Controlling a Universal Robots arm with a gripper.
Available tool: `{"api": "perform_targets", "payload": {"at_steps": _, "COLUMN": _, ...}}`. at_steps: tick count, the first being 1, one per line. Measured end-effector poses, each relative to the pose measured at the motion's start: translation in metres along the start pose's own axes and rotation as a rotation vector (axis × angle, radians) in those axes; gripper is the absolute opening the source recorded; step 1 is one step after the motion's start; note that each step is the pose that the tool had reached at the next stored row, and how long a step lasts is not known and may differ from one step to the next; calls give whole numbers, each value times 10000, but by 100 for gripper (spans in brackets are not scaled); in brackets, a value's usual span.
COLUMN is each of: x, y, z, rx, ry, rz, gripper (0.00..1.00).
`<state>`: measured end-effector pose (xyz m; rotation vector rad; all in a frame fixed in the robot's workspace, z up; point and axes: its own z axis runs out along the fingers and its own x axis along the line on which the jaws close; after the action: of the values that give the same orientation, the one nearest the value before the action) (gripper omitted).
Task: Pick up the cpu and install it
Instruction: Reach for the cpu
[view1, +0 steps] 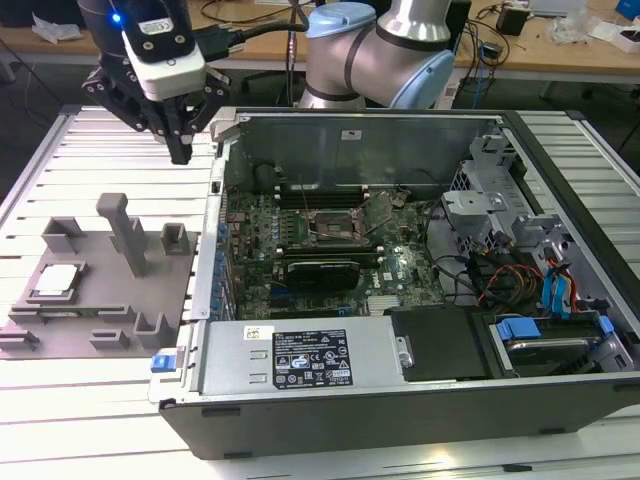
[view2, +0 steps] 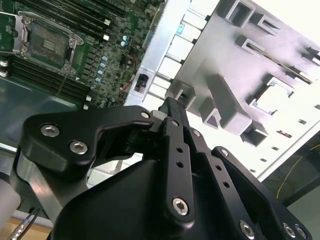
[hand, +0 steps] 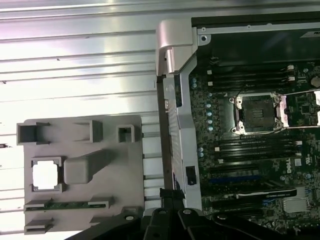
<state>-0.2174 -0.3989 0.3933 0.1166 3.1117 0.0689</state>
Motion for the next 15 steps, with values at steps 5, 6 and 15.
{"api": "perform_targets", "payload": {"at_steps": 5, "x": 89, "y": -7, "z": -1, "rx": 0, "ry": -1, "rz": -1, "gripper": 11}}
{"api": "perform_targets", "payload": {"at_steps": 6, "x": 109, "y": -8, "z": -1, "rx": 0, "ry": -2, "rz": -1, "gripper": 11}}
{"api": "perform_targets", "payload": {"at_steps": 15, "x": 295, "y": -23, "z": 29, "rx": 0, "ry": -4, "rz": -1, "gripper": 11}}
